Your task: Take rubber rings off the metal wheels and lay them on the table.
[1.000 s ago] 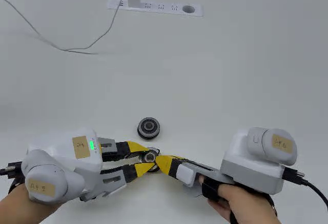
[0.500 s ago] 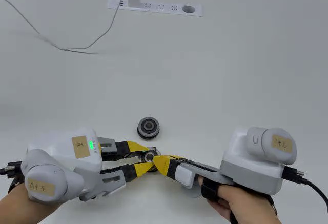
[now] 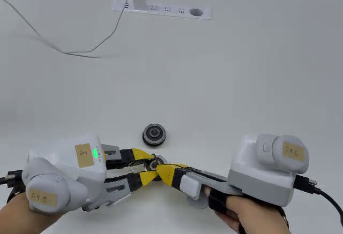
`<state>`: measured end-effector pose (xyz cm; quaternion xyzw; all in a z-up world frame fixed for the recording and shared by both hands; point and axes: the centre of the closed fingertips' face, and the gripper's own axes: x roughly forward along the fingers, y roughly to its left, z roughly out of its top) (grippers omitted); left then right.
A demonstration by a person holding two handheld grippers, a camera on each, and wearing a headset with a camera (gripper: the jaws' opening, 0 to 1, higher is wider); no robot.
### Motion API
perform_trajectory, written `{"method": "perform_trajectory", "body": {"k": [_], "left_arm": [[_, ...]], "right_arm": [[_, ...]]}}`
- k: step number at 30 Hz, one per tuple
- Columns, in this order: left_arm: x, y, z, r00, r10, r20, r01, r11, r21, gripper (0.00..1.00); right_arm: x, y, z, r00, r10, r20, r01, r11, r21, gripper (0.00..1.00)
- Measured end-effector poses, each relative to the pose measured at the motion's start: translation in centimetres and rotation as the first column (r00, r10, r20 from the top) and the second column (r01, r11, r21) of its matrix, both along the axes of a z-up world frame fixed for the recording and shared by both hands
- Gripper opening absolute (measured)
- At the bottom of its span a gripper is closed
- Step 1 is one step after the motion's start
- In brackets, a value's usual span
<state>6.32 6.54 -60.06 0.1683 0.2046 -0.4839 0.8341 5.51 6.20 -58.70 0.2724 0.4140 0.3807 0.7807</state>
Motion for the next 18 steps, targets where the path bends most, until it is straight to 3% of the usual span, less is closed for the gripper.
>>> {"method": "perform_trajectory", "body": {"k": [9, 18], "left_arm": [[0.01, 0.11, -0.05, 1.000, 0.006, 0.004, -0.006, 1.000, 0.008, 0.13], [0.01, 0.05, 0.00, 1.000, 0.010, -0.021, -0.009, 1.000, 0.011, 0.13]], "right_arm": [[-0.04, -0.15, 0.04, 0.999, -0.028, -0.028, 0.029, 0.999, 0.024, 0.01], [0.23, 0.03, -0.21, 0.997, -0.047, -0.054, 0.048, 0.999, 0.024, 0.01]]}}
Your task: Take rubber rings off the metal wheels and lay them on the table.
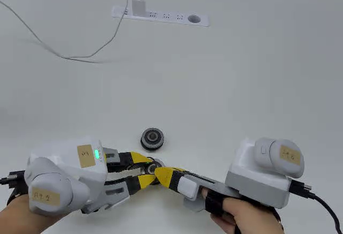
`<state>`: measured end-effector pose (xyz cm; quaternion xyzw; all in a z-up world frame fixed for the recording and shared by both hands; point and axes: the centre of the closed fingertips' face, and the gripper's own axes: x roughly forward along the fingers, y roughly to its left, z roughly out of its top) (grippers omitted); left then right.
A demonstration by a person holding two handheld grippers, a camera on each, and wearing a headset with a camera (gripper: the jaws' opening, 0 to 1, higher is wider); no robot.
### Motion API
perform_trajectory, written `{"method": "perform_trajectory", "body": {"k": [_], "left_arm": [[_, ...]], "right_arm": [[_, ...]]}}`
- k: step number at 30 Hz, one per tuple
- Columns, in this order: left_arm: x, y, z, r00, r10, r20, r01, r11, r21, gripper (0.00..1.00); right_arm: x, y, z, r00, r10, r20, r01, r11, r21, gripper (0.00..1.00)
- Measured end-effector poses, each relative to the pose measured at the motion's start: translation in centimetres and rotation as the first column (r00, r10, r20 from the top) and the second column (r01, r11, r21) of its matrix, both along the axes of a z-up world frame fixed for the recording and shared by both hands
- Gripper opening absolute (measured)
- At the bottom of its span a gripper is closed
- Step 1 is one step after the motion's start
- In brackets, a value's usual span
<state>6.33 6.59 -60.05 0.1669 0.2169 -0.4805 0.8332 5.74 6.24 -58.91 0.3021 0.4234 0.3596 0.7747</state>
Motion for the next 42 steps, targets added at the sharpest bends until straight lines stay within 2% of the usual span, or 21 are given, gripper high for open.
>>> {"method": "perform_trajectory", "body": {"k": [8, 11, 13, 15, 19, 23, 28, 36, 39, 42], "left_arm": [[-0.3, 0.5, 0.8, 1.000, 0.002, -0.005, -0.002, 1.000, -0.018, 0.13], [-0.2, 0.8, 1.5, 1.000, 0.018, 0.002, -0.018, 0.999, -0.043, 0.14], [0.0, 0.8, 2.4, 0.999, 0.037, 0.006, -0.036, 0.996, -0.079, 0.15], [0.2, 0.9, 2.9, 0.999, 0.050, 0.018, -0.048, 0.995, -0.087, 0.17], [0.7, 1.2, 3.4, 0.997, 0.071, 0.035, -0.068, 0.994, -0.082, 0.20], [1.1, 1.4, 3.8, 0.995, 0.085, 0.044, -0.080, 0.993, -0.089, 0.22], [1.1, 0.9, 4.1, 0.995, 0.081, 0.050, -0.076, 0.993, -0.086, 0.23], [1.1, 0.8, 3.9, 0.996, 0.078, 0.047, -0.073, 0.994, -0.086, 0.23], [1.1, 0.8, 3.9, 0.996, 0.077, 0.048, -0.073, 0.994, -0.083, 0.23], [1.1, 0.8, 3.9, 0.996, 0.076, 0.048, -0.072, 0.994, -0.082, 0.23]], "right_arm": [[0.2, 0.1, 0.1, 1.000, -0.015, -0.013, 0.015, 1.000, 0.015, 0.01], [0.4, 0.0, 0.2, 1.000, -0.022, -0.014, 0.022, 1.000, 0.020, 0.01], [0.5, -0.1, 0.4, 1.000, -0.028, -0.012, 0.028, 0.999, 0.028, 0.01], [0.7, -0.2, 0.8, 0.999, -0.039, -0.009, 0.039, 0.998, 0.041, 0.01], [1.6, -1.1, 1.7, 0.996, -0.093, -0.007, 0.093, 0.993, 0.074, 0.01], [2.5, -2.6, 2.0, 0.989, -0.145, 0.001, 0.144, 0.987, 0.076, 0.01], [3.1, -4.6, 1.0, 0.979, -0.205, -0.012, 0.205, 0.977, 0.057, 0.01], [3.0, -7.1, -0.9, 0.962, -0.272, -0.030, 0.271, 0.962, -0.025, 0.02], [2.9, -7.7, -1.6, 0.962, -0.274, -0.014, 0.272, 0.959, -0.078, 0.02], [2.9, -8.1, -1.6, 0.958, -0.287, 0.001, 0.286, 0.953, -0.101, 0.02]]}}
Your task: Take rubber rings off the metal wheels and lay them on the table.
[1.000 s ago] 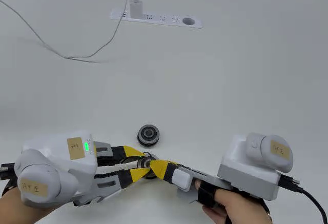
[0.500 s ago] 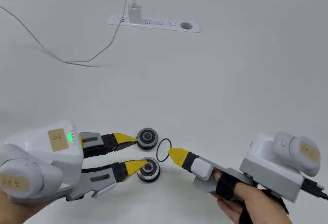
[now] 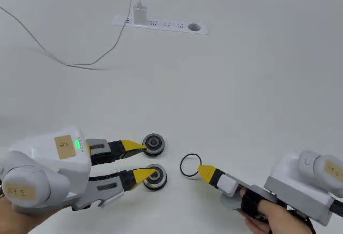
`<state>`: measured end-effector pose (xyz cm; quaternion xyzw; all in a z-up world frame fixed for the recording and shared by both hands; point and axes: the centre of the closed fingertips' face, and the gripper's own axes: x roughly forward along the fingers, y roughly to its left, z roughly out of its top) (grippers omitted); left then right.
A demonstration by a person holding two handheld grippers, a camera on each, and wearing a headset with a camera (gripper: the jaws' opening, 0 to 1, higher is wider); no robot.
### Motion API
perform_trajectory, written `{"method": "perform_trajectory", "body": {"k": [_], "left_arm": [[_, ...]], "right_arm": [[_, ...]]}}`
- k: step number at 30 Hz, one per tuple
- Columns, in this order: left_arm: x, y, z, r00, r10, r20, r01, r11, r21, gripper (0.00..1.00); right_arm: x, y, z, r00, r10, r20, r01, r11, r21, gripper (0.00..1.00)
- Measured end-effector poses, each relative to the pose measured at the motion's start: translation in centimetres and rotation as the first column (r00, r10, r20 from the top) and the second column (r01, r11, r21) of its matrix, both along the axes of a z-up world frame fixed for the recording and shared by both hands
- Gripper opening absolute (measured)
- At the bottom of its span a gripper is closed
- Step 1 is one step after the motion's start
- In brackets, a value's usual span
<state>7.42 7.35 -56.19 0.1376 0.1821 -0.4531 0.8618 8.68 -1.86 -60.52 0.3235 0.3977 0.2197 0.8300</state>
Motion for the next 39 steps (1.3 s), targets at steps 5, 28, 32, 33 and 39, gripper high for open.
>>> {"method": "perform_trajectory", "body": {"k": [5, 28, 32, 33, 39], "left_arm": [[0.0, 0.0, -0.1, 1.000, 0.000, -0.003, 0.000, 1.000, 0.004, 0.23], [-0.2, -0.1, -0.6, 1.000, -0.014, -0.011, 0.014, 1.000, 0.017, 0.22], [-0.2, -0.2, -1.0, 1.000, -0.021, -0.017, 0.021, 0.999, 0.029, 0.22], [-0.2, -0.3, -1.2, 1.000, -0.023, -0.020, 0.024, 0.999, 0.034, 0.22], [-0.2, -0.5, -2.4, 0.998, -0.051, -0.038, 0.053, 0.996, 0.066, 0.22]], "right_arm": [[0.3, -0.6, -0.1, 1.000, 0.006, 0.024, -0.005, 0.998, -0.061, 0.03], [0.2, -0.9, -0.1, 0.980, 0.146, 0.133, -0.108, 0.960, -0.258, 0.20], [0.4, -0.6, 0.3, 0.982, 0.122, 0.141, -0.090, 0.973, -0.213, 0.20], [0.5, -0.5, 0.5, 0.983, 0.117, 0.144, -0.087, 0.976, -0.199, 0.20], [0.6, -0.4, 0.9, 0.983, 0.105, 0.149, -0.077, 0.981, -0.178, 0.20]]}}
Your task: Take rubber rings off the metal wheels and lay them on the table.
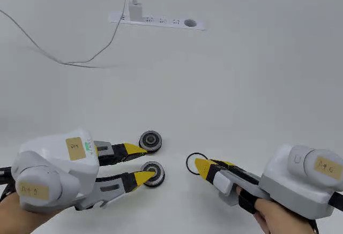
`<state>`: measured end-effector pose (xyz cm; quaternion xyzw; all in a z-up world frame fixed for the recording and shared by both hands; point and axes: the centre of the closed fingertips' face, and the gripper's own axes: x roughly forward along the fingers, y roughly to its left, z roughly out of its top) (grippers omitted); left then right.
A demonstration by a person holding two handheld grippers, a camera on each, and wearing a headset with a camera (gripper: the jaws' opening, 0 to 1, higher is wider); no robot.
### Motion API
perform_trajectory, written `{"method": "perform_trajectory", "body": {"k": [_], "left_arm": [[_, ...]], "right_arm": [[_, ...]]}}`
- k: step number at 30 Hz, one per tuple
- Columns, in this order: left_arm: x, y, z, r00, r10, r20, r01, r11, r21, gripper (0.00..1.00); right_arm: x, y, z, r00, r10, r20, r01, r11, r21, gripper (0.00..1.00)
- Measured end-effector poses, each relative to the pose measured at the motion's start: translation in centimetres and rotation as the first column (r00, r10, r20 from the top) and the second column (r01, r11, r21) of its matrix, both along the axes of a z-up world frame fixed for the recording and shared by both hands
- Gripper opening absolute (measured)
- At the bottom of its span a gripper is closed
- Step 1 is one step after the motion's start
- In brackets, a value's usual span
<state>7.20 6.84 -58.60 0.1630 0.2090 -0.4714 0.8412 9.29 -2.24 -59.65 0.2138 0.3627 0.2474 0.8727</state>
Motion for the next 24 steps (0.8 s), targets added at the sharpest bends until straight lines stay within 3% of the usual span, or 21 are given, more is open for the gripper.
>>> {"method": "perform_trajectory", "body": {"k": [16, 24], "left_arm": [[-0.7, -0.3, -1.4, 0.999, -0.037, -0.021, 0.038, 0.999, 0.035, 0.20], [-0.5, -0.5, -1.4, 0.999, -0.031, -0.021, 0.032, 0.999, 0.030, 0.19]], "right_arm": [[-0.4, 1.0, 0.0, 1.000, 0.017, -0.012, -0.017, 0.999, 0.030, 0.20], [-0.6, 1.2, -0.1, 1.000, 0.018, -0.018, -0.017, 0.999, 0.038, 0.20]]}}
